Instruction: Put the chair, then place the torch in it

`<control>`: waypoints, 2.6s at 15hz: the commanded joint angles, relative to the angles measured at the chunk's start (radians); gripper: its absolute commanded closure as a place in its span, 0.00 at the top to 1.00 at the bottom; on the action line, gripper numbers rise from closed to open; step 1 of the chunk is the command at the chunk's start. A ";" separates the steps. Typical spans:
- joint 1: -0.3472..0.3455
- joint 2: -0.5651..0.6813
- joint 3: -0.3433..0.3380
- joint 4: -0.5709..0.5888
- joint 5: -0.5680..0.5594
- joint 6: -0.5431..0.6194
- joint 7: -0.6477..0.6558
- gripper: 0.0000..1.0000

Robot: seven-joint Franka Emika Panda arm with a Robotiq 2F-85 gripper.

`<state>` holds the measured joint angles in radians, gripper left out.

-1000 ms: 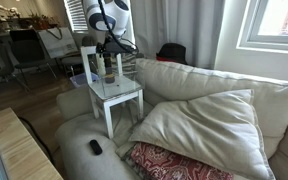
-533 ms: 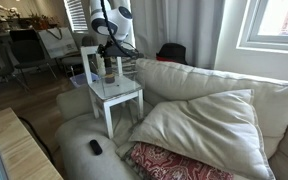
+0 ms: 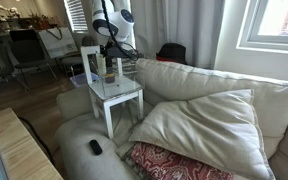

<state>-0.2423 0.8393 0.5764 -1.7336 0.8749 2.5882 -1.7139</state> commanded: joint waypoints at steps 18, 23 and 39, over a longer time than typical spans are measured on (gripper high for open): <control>0.118 -0.371 -0.364 -0.076 0.136 -0.334 0.075 0.33; 0.149 -0.402 -0.442 -0.108 0.049 -0.371 0.155 0.33; 0.131 -0.447 -0.451 -0.137 0.233 -0.386 0.072 0.33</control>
<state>-0.1085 0.4536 0.1269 -1.8188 1.0297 2.1955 -1.5840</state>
